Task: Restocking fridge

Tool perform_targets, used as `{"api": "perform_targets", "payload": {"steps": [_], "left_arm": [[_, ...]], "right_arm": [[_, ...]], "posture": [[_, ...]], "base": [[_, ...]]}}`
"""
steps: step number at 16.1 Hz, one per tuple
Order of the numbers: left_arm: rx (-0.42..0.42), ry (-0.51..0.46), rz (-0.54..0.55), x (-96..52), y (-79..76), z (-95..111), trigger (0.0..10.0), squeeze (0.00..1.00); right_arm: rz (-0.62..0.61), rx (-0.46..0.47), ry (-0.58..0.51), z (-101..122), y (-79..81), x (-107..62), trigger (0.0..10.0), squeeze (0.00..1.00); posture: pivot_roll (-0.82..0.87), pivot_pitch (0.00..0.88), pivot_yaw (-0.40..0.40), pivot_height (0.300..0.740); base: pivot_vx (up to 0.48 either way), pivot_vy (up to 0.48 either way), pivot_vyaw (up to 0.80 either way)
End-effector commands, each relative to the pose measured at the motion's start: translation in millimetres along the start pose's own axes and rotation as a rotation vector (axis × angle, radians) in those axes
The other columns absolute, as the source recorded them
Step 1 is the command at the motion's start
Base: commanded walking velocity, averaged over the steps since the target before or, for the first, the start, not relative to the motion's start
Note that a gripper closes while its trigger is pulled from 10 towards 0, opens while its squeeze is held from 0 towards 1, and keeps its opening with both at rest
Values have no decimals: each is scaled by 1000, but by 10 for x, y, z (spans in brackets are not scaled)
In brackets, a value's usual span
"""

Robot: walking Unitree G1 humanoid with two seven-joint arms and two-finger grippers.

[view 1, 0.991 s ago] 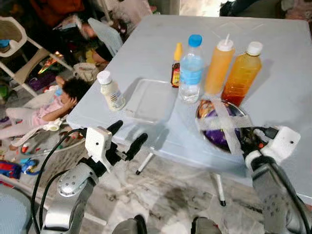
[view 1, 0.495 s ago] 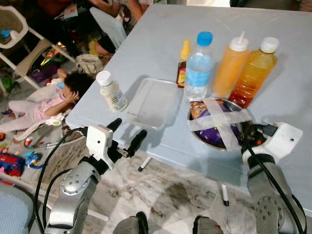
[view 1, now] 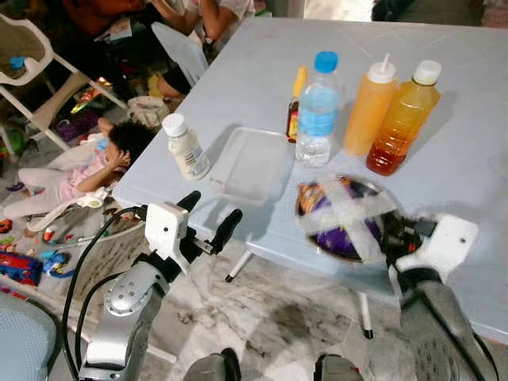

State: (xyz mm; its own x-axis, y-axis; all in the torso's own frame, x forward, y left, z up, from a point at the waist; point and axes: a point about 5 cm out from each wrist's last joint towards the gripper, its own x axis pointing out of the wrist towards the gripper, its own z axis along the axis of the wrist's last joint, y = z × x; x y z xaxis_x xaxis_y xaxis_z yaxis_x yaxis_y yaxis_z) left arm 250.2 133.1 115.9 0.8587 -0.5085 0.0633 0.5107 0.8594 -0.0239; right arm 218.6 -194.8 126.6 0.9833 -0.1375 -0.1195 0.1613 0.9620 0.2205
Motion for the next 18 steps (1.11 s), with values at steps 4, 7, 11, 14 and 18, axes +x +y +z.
{"api": "perform_targets", "payload": {"steps": [4,7,11,14,18], "left_arm": [[32,91,110,-101,71,-173,10000,0],[63,84,195,24,125,-143,10000,0],[91,53,334,33,272,-21,10000,0],[86,57,347,25,278,-39,10000,0],[66,54,343,26,214,-34,10000,0]], "right_arm": [[101,-89,-121,187,172,-36,0,0],[144,-113,-174,274,271,69,0,0],[141,-153,-219,403,248,181,10000,0],[146,-127,-212,377,320,187,10000,0],[159,-146,-207,330,375,92,10000,0]], "posture": [[-131,116,167,740],[-131,118,184,740],[-98,130,172,740],[-99,135,159,740],[-99,137,147,740]], "base": [[0,0,0],[0,0,0],[0,0,200],[0,0,800],[0,0,800]]}}
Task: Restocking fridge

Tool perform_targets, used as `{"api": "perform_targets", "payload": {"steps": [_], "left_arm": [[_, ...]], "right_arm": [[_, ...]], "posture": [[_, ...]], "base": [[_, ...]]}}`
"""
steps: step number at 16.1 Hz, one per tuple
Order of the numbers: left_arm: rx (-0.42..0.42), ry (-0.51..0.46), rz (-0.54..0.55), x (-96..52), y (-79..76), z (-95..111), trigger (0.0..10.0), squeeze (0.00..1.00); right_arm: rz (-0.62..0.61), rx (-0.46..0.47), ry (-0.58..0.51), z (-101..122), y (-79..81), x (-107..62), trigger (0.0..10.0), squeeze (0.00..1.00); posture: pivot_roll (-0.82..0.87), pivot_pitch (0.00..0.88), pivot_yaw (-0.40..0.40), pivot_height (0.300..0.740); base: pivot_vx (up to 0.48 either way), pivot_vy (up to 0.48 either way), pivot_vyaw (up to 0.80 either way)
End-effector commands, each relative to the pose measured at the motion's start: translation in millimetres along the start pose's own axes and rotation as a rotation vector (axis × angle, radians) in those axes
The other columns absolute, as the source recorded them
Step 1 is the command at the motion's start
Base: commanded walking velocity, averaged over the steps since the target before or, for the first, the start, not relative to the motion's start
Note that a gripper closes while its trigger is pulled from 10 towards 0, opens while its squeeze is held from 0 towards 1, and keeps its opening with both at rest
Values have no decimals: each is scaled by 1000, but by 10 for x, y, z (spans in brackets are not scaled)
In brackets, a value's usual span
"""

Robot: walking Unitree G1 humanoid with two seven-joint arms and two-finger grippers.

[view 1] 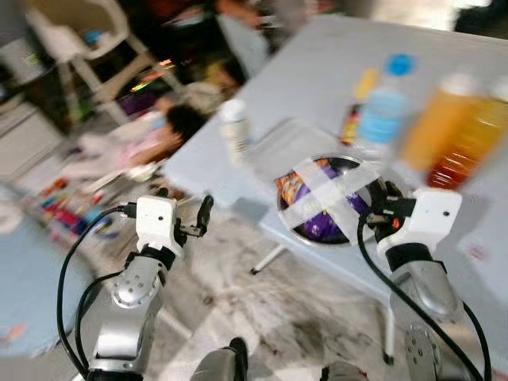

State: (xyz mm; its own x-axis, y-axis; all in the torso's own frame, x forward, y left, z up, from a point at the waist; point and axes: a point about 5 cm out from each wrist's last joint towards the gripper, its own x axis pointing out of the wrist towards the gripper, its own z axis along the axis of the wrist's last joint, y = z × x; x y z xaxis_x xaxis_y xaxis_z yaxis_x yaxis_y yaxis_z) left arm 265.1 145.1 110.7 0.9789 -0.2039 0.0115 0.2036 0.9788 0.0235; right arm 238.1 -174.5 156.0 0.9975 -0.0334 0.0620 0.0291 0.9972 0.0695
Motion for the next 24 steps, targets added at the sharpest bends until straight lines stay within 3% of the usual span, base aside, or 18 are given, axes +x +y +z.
{"api": "perform_targets", "payload": {"steps": [1,7,13,18,21,24], "left_arm": [[0,1,4,-22,30,14,10000,0],[1,5,0,-3,18,0,10000,0],[12,17,28,-13,26,-31,10000,0],[26,55,81,-23,55,-90,10000,0],[-21,99,124,-53,89,-181,10000,0],[-19,128,203,-133,167,-264,10000,0]], "right_arm": [[24,2,-46,93,75,-35,10000,0],[44,-9,-73,147,62,-54,10000,0],[312,-15,-89,180,383,-97,10000,0],[339,-46,-81,166,364,-92,10000,0],[344,-54,-68,106,362,-80,10000,0],[293,-79,-29,-50,255,-54,10000,0]], "posture": [[-106,133,149,740],[-118,119,145,740],[-110,108,138,740],[-112,95,132,740],[-100,85,128,740],[-75,56,106,740]], "base": [[0,0,800],[0,0,0],[0,0,0],[0,0,800],[0,0,800],[0,0,800]]}}
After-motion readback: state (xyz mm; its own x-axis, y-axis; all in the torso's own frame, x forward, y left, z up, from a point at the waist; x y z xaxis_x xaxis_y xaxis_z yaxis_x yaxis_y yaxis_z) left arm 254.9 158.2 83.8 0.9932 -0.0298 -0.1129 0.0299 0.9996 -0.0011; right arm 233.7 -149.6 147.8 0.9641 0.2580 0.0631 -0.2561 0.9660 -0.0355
